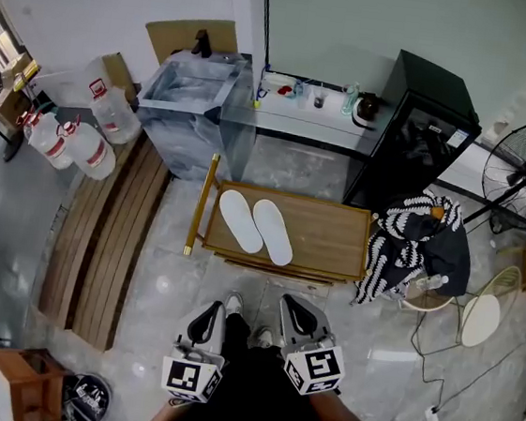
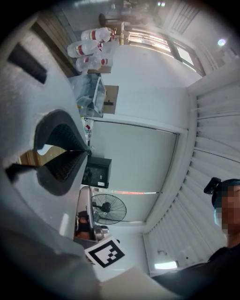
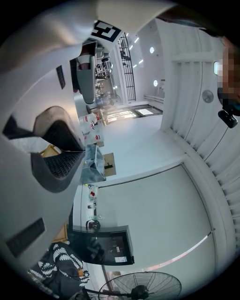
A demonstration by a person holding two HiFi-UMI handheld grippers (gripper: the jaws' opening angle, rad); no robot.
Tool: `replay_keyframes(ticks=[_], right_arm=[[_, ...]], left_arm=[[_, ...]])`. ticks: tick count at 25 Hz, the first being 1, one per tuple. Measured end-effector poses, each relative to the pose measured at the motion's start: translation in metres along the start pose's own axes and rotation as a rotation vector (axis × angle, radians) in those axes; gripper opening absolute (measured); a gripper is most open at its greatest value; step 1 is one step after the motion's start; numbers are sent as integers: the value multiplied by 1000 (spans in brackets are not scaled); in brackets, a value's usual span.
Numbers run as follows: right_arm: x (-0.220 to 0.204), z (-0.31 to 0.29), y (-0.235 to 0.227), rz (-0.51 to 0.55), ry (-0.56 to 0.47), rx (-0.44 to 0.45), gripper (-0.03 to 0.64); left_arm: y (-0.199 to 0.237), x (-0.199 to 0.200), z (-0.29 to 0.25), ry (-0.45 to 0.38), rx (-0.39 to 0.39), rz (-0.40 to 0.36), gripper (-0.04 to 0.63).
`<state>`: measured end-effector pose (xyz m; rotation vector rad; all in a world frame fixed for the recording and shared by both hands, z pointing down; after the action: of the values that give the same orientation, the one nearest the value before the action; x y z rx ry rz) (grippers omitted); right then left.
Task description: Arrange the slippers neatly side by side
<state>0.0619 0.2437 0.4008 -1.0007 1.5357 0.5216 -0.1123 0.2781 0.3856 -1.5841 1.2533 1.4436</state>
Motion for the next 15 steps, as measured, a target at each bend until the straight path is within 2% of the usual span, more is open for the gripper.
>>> replay_keyframes(ticks=[8,15], right_arm=[[5,-44,-12,9,14,10,12],[15,-98,-32,6,36,-18,12]], left_arm=[[26,4,-37,-1,-4,6,17],[62,13,-93,3,-33,19,15]])
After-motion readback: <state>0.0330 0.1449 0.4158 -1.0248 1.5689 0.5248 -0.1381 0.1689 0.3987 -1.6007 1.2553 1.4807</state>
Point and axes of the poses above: the fingertips, and each gripper's own axes: z backward along the fingers, y to its left, x out of its top, the point moved 5 cm from there along z, backward along the fingers, and after that the axes turned 1 degree about -y, right-handed, at the moved point
